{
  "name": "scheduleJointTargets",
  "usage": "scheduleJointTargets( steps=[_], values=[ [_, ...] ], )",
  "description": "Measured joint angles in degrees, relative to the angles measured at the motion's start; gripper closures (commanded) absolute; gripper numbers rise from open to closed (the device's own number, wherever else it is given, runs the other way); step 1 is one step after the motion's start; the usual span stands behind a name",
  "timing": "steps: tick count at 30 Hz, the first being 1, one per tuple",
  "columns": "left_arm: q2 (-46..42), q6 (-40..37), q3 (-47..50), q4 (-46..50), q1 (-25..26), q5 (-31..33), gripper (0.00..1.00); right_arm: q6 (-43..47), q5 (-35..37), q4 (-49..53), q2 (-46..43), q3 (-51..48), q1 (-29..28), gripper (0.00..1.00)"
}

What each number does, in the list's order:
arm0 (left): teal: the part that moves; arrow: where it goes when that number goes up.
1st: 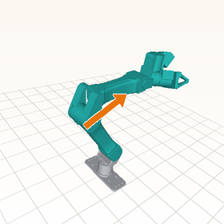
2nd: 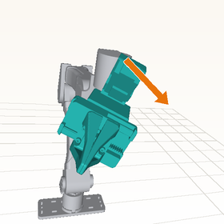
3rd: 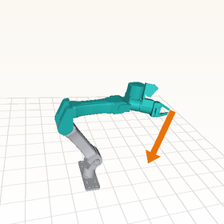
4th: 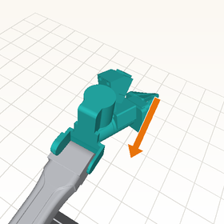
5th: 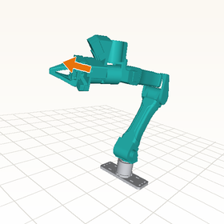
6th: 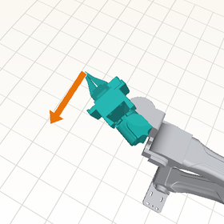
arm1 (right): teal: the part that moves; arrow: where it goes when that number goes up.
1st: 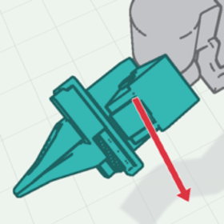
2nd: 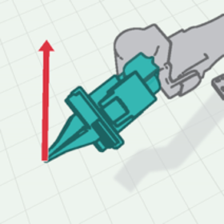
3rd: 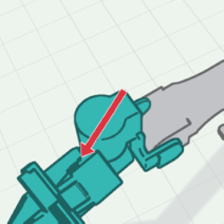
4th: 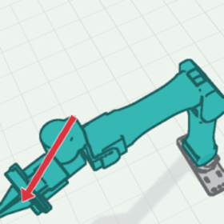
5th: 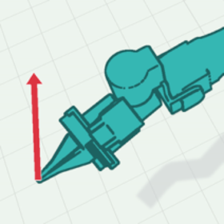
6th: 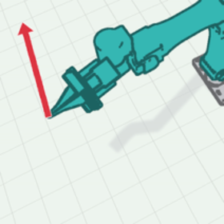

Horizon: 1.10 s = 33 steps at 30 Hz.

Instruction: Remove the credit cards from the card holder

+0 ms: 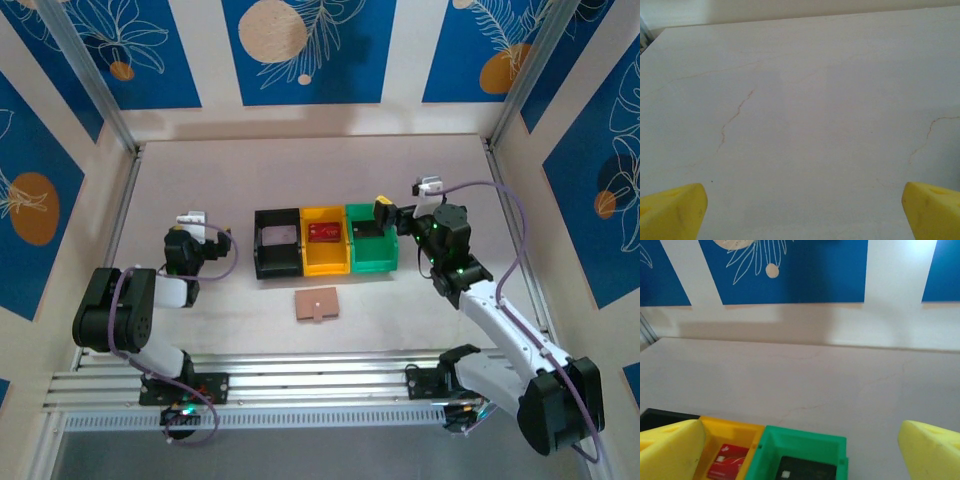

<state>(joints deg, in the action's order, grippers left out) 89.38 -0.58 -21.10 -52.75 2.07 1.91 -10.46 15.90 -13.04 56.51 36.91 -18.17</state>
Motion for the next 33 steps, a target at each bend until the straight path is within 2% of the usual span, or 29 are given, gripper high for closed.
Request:
scheduleJointTargets(
  steps=[2,5,9,12,15,18,22,25,29,33],
  values=[
    [0.0,-0.02,0.0,0.07,0.09,0.07,0.0,-3.32,-2.71,2.73,-0.24,0.37,1.68,0.01],
    [-0.66,-0.42,-0.02,0.87,2.38,4.9,0.0,-10.05,-7.8,6.38,-1.88,0.28,5.07,0.01],
    [-9.14,0.46,-2.14,11.61,3.43,9.77,0.0,-18.6,-11.23,8.83,-6.23,0.39,7.43,0.01],
    [-18.05,5.88,-4.96,17.38,3.37,10.56,0.0,-23.06,-12.31,12.17,-7.32,1.73,7.17,0.01],
    [-27.89,10.54,-8.33,25.11,2.91,6.19,0.0,-24.17,-11.58,17.18,-7.21,4.13,4.55,0.01],
    [-32.96,16.22,-13.25,30.99,2.84,1.9,0.0,-23.91,-10.23,21.33,-6.78,6.58,0.94,0.01],
    [-34.36,24.59,-18.73,39.45,2.91,-2.45,0.0,-23.61,-8.48,27.04,-4.22,10.12,-2.25,0.01],
    [-35.45,29.83,-18.56,44.26,3.13,-5.31,0.0,-23.56,-7.02,30.21,-3.17,11.21,-4.76,0.01],
    [-38.27,34.6,-14.75,45.05,3.48,-12.41,0.0,-23.54,-5.55,33.2,-2.08,11.43,-8.83,0.01],
    [-36.52,34.99,-16.92,48.33,3.98,-19.91,0.0,-23.52,-4.0,36.11,0.98,12.52,-12.55,0.01]
  ],
)
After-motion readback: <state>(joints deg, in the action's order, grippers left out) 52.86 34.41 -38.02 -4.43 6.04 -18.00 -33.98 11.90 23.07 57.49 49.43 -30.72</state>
